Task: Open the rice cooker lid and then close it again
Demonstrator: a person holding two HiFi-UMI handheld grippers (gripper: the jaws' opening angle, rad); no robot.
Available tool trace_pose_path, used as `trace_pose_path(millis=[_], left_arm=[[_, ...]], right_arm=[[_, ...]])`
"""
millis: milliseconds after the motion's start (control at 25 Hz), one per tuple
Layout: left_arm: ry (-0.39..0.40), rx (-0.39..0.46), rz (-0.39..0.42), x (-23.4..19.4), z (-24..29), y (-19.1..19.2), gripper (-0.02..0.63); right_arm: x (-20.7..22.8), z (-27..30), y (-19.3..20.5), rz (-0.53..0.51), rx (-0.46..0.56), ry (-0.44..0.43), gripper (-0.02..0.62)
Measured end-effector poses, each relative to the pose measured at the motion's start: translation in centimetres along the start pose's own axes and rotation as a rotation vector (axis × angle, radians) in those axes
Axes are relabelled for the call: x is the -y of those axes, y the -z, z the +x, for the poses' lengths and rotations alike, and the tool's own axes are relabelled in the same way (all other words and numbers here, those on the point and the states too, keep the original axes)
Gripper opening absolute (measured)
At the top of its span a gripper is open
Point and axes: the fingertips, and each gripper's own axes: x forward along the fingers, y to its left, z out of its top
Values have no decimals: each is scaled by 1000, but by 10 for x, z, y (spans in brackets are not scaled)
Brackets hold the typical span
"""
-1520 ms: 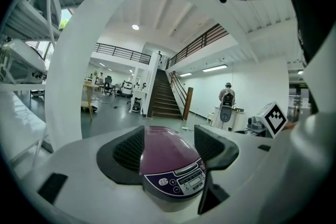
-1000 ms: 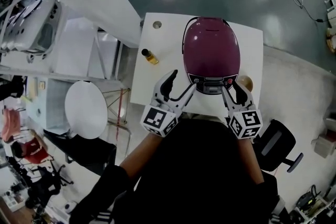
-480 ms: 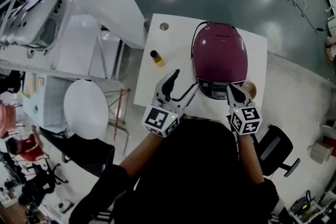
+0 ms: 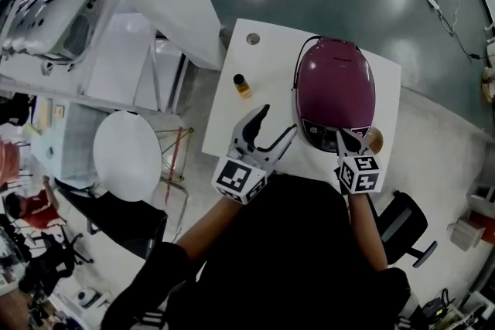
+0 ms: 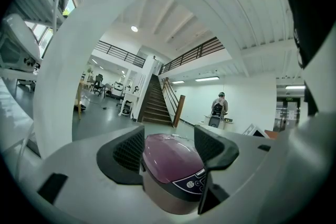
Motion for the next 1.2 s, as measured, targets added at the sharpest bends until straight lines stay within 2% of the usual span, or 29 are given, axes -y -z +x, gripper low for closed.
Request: trace_pose_path(millis=[360,920,1200], left_arm=[[-5,3,-7,-16,-6,-2,273],[30,-11,-14,-3,-14,13,273],[22,-4,-24,-4,-21,12,273]], right_arm=[[-6,6,5,-153,-58,86,0],[-3,4,5,-105,-20,107,-2],[-3,6,4,-71,-10,86,-2]])
